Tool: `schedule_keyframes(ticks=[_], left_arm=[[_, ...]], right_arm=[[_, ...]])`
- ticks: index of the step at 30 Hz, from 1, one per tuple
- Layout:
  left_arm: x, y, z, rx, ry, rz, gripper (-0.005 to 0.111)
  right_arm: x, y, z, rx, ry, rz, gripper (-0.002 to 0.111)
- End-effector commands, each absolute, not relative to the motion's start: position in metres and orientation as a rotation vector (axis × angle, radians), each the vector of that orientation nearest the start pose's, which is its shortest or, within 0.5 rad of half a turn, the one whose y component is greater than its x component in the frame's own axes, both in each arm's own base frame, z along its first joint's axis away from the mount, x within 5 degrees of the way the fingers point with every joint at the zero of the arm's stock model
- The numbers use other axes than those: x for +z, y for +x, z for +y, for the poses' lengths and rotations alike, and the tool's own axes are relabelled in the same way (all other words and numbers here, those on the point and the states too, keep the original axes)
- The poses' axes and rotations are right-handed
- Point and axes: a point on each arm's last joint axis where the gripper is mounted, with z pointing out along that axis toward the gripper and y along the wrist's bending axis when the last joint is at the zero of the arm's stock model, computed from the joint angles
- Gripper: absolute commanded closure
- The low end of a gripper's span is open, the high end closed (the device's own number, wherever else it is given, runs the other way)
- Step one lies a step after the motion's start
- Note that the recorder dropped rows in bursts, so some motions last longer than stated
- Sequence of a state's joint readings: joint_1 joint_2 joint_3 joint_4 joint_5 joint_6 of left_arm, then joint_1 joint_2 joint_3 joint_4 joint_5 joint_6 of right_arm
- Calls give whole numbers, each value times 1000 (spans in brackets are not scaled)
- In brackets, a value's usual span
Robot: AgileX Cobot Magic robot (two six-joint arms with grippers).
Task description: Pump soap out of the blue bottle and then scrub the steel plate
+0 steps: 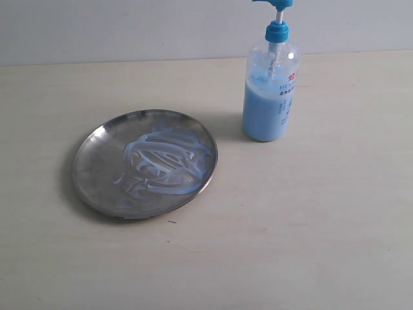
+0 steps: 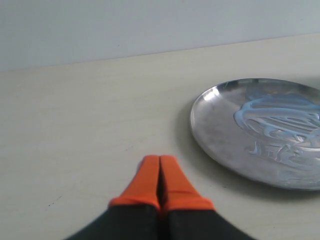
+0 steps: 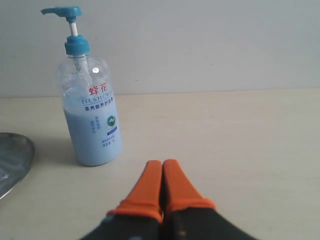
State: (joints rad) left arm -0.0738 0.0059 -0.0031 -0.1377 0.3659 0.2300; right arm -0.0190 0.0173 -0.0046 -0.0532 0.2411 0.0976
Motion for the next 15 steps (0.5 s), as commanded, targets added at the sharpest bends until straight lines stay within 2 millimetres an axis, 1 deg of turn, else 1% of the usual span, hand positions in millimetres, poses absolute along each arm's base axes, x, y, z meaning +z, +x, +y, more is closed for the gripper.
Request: schedule_keyframes(ticks=[1, 12, 15], left_arm=[[181, 53, -8, -22, 193, 1828, 107], [181, 53, -8, -22, 193, 1828, 107], [181, 53, -8, -22, 193, 1828, 107]], right_arm=[[189, 56, -2, -10, 51, 1750, 108], [185, 55, -3, -28, 32, 1804, 108], [184, 55, -3, -59, -6, 1809, 108]])
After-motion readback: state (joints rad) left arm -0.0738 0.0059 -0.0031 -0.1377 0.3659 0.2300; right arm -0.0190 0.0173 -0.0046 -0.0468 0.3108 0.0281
